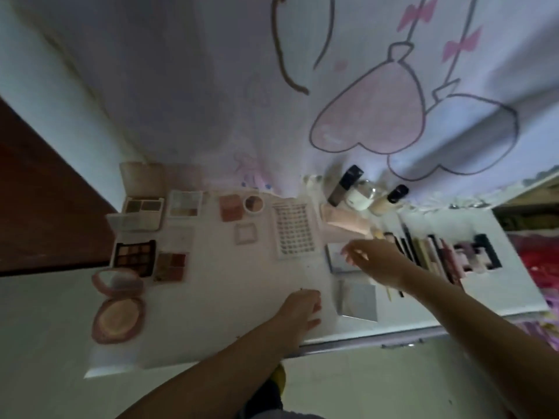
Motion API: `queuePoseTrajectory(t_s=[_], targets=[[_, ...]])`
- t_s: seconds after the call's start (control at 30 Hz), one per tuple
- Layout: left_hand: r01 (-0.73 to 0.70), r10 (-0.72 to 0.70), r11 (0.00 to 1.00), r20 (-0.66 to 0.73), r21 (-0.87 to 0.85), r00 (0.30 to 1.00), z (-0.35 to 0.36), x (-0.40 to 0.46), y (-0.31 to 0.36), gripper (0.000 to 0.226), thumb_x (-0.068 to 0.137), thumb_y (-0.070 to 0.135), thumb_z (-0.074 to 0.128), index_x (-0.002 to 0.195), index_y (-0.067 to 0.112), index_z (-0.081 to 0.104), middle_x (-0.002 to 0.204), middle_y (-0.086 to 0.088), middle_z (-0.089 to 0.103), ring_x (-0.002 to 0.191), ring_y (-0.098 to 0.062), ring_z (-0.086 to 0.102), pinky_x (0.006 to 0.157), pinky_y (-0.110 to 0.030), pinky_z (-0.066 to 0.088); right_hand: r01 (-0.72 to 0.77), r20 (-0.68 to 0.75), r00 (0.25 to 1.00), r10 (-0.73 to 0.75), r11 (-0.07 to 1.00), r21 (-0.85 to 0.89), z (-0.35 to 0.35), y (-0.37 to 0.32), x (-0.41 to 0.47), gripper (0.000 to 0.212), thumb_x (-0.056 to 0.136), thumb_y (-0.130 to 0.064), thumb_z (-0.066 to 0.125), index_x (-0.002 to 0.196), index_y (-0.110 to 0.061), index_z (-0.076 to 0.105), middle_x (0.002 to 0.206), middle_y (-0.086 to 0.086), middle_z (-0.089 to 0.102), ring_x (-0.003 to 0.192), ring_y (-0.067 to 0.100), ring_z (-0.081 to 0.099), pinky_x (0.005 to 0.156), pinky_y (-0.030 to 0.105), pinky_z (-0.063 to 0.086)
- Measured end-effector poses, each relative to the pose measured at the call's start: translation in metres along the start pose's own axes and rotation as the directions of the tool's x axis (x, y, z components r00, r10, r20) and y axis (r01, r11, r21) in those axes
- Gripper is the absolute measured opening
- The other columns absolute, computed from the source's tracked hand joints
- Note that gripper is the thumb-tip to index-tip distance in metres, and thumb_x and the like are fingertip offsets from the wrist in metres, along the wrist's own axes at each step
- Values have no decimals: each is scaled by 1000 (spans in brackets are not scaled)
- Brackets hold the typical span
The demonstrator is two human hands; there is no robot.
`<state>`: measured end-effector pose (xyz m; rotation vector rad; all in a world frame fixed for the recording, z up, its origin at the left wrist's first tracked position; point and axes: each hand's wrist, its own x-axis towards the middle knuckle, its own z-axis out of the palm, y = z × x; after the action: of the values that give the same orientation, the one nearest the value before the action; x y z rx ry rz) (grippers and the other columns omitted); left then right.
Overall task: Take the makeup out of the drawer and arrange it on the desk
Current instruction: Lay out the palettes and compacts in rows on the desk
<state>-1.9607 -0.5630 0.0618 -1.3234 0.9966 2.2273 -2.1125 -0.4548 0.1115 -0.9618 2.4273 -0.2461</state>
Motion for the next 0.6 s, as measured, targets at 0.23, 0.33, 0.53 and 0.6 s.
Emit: queuePoseTrajectory(t_s=[0.23,0.33,0.53,0.6], targets=[[-46,54,996,-102,79,993,39,13,-31,19,94,12,47,78,19,55,83,0,55,77,-11,51,67,-23,46,156,88,987,-135,937,-313,88,51,-64,56,82,-41,67,127,-13,49,146,10,36,135,27,36,102,34,40],[-40,43,999,-121,26,992,37,10,-30,10,93,12,48,95,14,58,89,-3,57,81,-12,54,70,-25,48,199,-18,975,-220,911,-360,86,45,-58,56,64,-38,83,108,-10,62,128,15,57,120,33,55,88,38,51],[-7,6,996,-15,-91,1000,21,2,-25,13,93,18,52,87,9,58,75,-8,58,65,-17,54,65,-28,46,203,-68,976,-207,978,-52,76,29,-45,44,75,-50,66,107,-22,54,106,-6,50,99,14,54,81,14,40],[-1,29,987,176,-159,984,13,-10,-21,28,94,34,52,92,9,64,74,-7,62,68,-17,59,70,-29,49,188,-79,982,-174,956,227,68,7,-43,49,68,-57,72,105,-33,50,101,-20,47,91,-1,55,71,4,40]])
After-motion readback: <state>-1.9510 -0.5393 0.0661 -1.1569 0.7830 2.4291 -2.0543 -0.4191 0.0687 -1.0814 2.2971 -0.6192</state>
